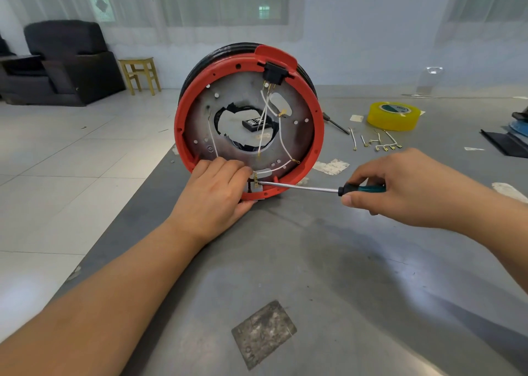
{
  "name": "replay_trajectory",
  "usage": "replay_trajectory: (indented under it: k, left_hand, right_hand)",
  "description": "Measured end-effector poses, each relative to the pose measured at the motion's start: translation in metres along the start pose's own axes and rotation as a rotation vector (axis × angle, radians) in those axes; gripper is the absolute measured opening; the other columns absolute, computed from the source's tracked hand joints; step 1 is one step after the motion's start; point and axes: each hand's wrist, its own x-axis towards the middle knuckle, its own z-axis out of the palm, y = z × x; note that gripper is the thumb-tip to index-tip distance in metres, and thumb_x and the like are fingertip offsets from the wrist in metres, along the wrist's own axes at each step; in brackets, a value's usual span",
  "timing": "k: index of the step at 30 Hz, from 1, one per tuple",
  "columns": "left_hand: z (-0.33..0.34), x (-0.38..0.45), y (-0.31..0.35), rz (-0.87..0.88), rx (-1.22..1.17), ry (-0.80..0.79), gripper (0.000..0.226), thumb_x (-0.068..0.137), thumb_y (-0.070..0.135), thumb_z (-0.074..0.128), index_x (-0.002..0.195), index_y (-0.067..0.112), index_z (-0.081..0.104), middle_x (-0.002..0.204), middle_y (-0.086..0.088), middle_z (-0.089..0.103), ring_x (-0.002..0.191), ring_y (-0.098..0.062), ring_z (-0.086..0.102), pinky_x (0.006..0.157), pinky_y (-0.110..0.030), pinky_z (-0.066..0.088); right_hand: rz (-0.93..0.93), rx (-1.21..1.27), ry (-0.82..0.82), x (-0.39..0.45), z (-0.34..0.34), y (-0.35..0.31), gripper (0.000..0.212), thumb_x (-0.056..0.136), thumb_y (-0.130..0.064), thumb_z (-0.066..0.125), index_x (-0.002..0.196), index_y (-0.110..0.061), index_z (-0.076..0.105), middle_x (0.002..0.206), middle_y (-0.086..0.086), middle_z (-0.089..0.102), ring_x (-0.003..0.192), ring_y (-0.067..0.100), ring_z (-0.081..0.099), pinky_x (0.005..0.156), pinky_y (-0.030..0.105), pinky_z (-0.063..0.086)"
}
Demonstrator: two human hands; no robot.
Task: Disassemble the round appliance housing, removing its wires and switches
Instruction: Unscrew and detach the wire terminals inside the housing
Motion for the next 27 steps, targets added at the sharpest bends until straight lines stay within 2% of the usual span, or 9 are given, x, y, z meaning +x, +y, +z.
replay_trajectory:
  k: [5,11,14,18,21,25,27]
  left_hand:
    - [-0.002,0.0,-0.001,0.015,-0.043,-0.019,0.041,0.098,0.045,0.054,0.103,0.009,0.072,0.109,-0.011,0.071,0.091,-0.035,0.065,0.075,-0.045,0.046]
    - [0.0,-0.003,-0.001,0.014,-0.085,0.001,0.037,0.096,0.042,0.059,0.094,0.008,0.074,0.117,-0.017,0.067,0.094,-0.038,0.063,0.075,-0.047,0.045]
    - [0.003,-0.003,-0.002,0.039,-0.087,0.055,0.03,0.096,0.037,0.066,0.088,0.009,0.073,0.101,-0.011,0.067,0.089,-0.035,0.062,0.071,-0.047,0.044]
    - [0.007,-0.004,-0.003,0.062,-0.11,0.085,0.025,0.094,0.032,0.074,0.086,0.009,0.073,0.091,-0.008,0.065,0.083,-0.033,0.06,0.07,-0.044,0.043]
    - [0.008,-0.001,-0.003,0.082,-0.135,0.079,0.025,0.093,0.027,0.079,0.085,0.005,0.072,0.085,-0.01,0.059,0.078,-0.031,0.053,0.063,-0.044,0.043]
    - [0.008,-0.001,-0.004,0.117,-0.145,0.087,0.026,0.095,0.026,0.074,0.082,0.004,0.069,0.082,-0.01,0.053,0.076,-0.029,0.045,0.061,-0.044,0.042]
    - [0.007,-0.001,-0.004,0.12,-0.149,0.085,0.027,0.096,0.027,0.071,0.082,0.004,0.068,0.082,-0.011,0.053,0.076,-0.03,0.046,0.061,-0.044,0.041]
  right_hand:
    - [0.005,-0.046,0.008,0.0,0.005,-0.003,0.031,0.086,-0.063,0.06,0.1,-0.039,0.073,0.069,-0.022,0.062,0.071,-0.001,0.06,0.061,0.019,0.048]
    - [0.027,-0.067,0.003,-0.003,0.008,-0.006,0.041,0.083,-0.068,0.053,0.101,-0.037,0.072,0.073,-0.018,0.063,0.07,0.003,0.06,0.061,0.026,0.05]
    - [0.037,-0.082,-0.001,-0.003,0.01,-0.007,0.036,0.086,-0.067,0.055,0.101,-0.039,0.071,0.075,-0.019,0.062,0.068,0.003,0.059,0.057,0.022,0.045]
    - [0.046,-0.065,0.013,-0.007,0.014,-0.008,0.041,0.082,-0.071,0.05,0.099,-0.04,0.07,0.075,-0.02,0.063,0.066,0.001,0.058,0.062,0.028,0.053]
    - [0.049,-0.074,0.035,-0.012,0.019,-0.008,0.037,0.084,-0.07,0.05,0.1,-0.042,0.068,0.071,-0.02,0.062,0.063,0.002,0.057,0.058,0.026,0.051]
    - [0.067,-0.07,0.054,-0.017,0.026,-0.009,0.036,0.085,-0.07,0.051,0.101,-0.042,0.067,0.066,-0.022,0.056,0.064,0.0,0.055,0.059,0.027,0.051]
    - [0.068,-0.082,0.073,-0.019,0.028,-0.011,0.036,0.085,-0.07,0.05,0.1,-0.042,0.066,0.062,-0.022,0.053,0.06,-0.001,0.053,0.053,0.023,0.045]
